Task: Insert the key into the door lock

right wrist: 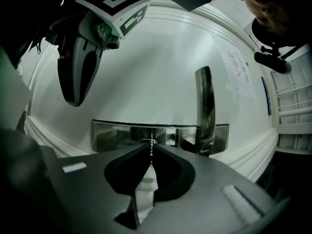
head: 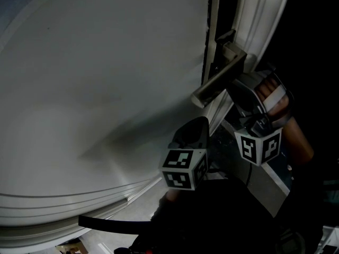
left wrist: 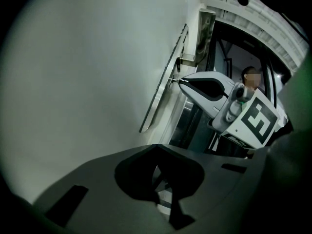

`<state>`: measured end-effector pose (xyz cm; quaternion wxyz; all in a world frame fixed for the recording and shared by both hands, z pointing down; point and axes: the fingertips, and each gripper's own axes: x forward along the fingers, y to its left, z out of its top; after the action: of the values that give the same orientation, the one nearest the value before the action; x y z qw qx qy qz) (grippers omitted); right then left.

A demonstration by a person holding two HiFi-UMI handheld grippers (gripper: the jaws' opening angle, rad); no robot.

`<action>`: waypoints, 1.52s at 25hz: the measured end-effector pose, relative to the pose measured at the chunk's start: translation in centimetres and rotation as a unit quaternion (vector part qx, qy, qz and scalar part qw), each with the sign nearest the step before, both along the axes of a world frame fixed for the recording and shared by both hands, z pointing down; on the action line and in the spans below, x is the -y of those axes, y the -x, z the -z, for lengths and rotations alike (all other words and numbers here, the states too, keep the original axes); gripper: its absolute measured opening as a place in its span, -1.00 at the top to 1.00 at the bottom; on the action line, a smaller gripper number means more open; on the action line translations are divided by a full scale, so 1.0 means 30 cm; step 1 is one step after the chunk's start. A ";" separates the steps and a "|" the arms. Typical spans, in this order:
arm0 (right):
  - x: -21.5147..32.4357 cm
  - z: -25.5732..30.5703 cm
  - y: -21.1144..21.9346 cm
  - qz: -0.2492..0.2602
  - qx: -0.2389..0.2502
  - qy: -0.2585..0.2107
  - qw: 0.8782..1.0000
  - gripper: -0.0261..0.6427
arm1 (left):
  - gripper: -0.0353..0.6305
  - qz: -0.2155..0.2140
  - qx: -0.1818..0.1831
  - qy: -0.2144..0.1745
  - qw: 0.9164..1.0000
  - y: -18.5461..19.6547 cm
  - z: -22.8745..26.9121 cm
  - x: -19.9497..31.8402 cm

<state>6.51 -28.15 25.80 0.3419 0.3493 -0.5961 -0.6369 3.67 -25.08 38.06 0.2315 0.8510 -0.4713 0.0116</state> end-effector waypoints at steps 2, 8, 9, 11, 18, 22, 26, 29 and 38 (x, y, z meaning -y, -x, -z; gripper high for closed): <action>0.004 0.000 0.002 -0.001 -0.001 0.000 1.000 0.89 | 0.89 0.000 0.000 -0.001 1.000 0.001 0.001 0.001; 0.010 0.000 0.008 -0.003 -0.003 0.001 1.000 0.89 | 0.89 0.003 0.000 0.000 1.000 0.013 0.003 0.001; 0.010 0.000 0.007 -0.003 -0.003 0.001 1.000 0.89 | 0.89 0.004 0.000 0.000 1.000 0.016 0.003 0.002; 0.011 0.001 0.007 -0.005 -0.003 0.001 1.000 0.89 | 0.89 0.004 0.000 -0.001 1.000 0.018 0.004 0.003; 0.010 0.002 0.011 -0.003 -0.002 0.002 1.000 0.89 | 0.89 0.002 0.000 -0.001 1.000 0.013 0.003 0.000; 0.013 0.000 0.008 -0.004 -0.003 0.002 1.000 0.89 | 0.89 0.002 0.001 -0.001 1.000 0.016 0.002 0.001; 0.011 0.002 0.010 -0.004 -0.005 0.001 1.000 0.89 | 0.89 0.002 -0.001 0.000 1.000 0.016 0.001 0.000; 0.010 0.007 0.012 -0.005 -0.008 -0.001 1.000 0.89 | 0.89 0.002 -0.002 0.001 1.000 0.015 0.001 0.001; 0.007 0.009 0.019 0.003 -0.003 0.002 1.000 0.89 | 0.89 0.003 -0.002 0.001 1.000 0.013 0.001 0.004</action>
<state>5.95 -28.37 25.53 0.3420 0.3453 -0.5974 -0.6380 3.28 -25.19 38.03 0.2336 0.8493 -0.4733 0.0099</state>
